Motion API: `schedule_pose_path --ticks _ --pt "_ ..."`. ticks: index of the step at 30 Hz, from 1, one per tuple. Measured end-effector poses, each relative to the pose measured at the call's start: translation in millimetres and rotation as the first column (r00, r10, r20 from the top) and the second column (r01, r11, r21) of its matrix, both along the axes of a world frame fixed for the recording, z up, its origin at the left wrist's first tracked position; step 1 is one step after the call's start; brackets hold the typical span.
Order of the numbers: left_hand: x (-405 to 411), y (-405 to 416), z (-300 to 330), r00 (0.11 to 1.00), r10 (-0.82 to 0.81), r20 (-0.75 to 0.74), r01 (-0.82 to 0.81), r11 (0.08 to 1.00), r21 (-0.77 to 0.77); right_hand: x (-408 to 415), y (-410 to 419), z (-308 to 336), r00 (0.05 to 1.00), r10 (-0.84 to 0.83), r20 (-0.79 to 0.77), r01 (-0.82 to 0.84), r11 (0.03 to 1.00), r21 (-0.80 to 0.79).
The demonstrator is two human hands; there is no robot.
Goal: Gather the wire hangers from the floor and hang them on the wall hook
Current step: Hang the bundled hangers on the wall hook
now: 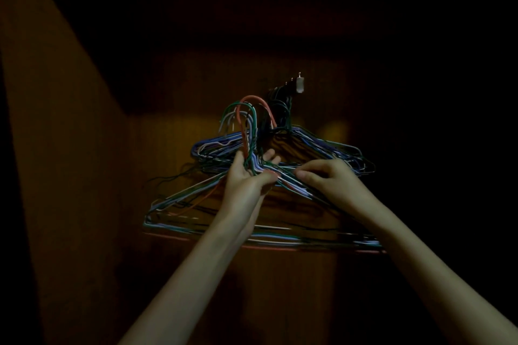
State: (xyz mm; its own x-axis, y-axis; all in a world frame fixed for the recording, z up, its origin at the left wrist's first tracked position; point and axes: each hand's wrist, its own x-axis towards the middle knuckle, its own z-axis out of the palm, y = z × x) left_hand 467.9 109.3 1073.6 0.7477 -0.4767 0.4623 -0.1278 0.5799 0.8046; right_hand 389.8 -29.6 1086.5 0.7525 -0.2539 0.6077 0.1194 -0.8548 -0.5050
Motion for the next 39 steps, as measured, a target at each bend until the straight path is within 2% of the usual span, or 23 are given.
schedule_pose_path --ticks 3,5,13,15,19,27,31,36,39 --pt "-7 0 1 0.995 -0.081 -0.053 0.077 0.994 -0.076 -2 2 -2 1.0 0.003 0.004 -0.003 1.0 0.031" --pt "-7 0 1 0.994 -0.076 -0.084 0.068 0.993 -0.092 -4 5 -2 1.0 0.001 0.029 -0.003 0.998 0.058" --pt "-10 5 -1 0.992 -0.08 -0.1 0.076 0.996 -0.043 -7 10 -6 0.991 -0.067 0.113 0.062 0.997 0.05" --pt "-8 5 -2 0.994 -0.075 -0.076 0.072 0.997 -0.036 -9 8 -5 0.976 -0.124 0.177 0.12 0.992 0.035" --pt "-8 12 -3 0.998 -0.055 -0.03 0.055 0.998 -0.026 -16 0 1 0.958 -0.161 0.237 0.139 0.985 0.106" --pt "-4 17 3 0.999 -0.036 -0.028 0.036 0.999 -0.026 -18 -12 10 0.961 -0.105 0.257 0.074 0.989 0.126" --pt "-3 14 6 0.999 -0.043 -0.022 0.042 0.998 -0.037 -19 -13 11 0.974 -0.062 0.217 0.038 0.993 0.114" --pt "-6 11 8 0.998 -0.063 -0.023 0.062 0.997 -0.054 -23 -17 9 0.991 -0.081 0.104 0.073 0.995 0.074" --pt "-11 9 5 0.997 -0.077 -0.027 0.076 0.996 -0.037 -23 -13 12 0.999 -0.035 0.038 0.031 0.996 0.088"
